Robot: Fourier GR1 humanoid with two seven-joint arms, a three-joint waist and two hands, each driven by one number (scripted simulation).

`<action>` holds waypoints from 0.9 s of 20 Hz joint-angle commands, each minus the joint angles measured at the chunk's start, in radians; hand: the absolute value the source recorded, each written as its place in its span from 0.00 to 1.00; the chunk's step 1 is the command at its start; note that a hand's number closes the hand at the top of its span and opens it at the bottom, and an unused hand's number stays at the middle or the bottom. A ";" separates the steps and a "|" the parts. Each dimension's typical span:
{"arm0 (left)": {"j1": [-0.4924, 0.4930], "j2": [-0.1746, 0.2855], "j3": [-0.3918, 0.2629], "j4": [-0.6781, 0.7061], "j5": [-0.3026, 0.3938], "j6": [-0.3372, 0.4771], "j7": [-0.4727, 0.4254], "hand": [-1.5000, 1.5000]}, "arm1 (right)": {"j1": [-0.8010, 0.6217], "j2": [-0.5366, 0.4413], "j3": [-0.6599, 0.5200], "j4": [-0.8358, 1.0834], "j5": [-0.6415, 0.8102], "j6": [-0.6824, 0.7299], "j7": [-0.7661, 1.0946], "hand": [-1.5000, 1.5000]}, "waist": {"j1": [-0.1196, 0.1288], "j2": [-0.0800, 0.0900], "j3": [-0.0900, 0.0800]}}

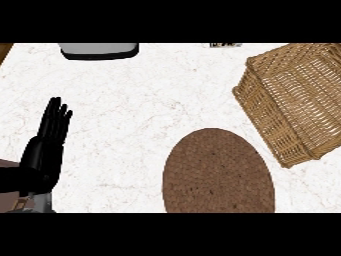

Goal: Pick the cupcake from the placemat and place it in the basket

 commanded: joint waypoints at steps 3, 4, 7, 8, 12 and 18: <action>0.016 0.006 -0.001 -0.016 0.009 -0.028 -0.006 0.50 | 0.060 -0.075 -0.283 0.147 -0.133 0.043 -0.040 1.00 | 0.005 -0.001 -0.001; 0.053 0.016 0.019 0.000 0.003 -0.036 -0.058 0.50 | 0.077 -0.065 -0.320 0.140 -0.141 0.038 -0.033 1.00 | 0.006 -0.001 -0.001; -0.006 0.003 0.015 0.026 0.007 -0.028 -0.003 0.50 | 0.076 -0.061 -0.452 0.251 -0.230 0.137 -0.114 1.00 | 0.004 0.000 -0.001; -0.015 -0.022 -0.015 -0.010 -0.027 0.011 0.024 0.50 | 0.068 -0.040 -0.454 0.304 -0.221 0.162 -0.127 1.00 | 0.017 0.002 -0.001; -0.010 -0.057 -0.046 0.010 -0.046 0.011 0.008 0.50 | 0.014 0.025 -0.535 0.420 -0.325 0.318 -0.189 1.00 | 0.031 0.005 -0.001; -0.017 -0.059 -0.024 0.061 -0.042 -0.029 -0.061 0.50 | -0.178 0.099 -0.476 0.712 -0.259 0.434 -0.268 1.00 | 0.057 0.011 -0.001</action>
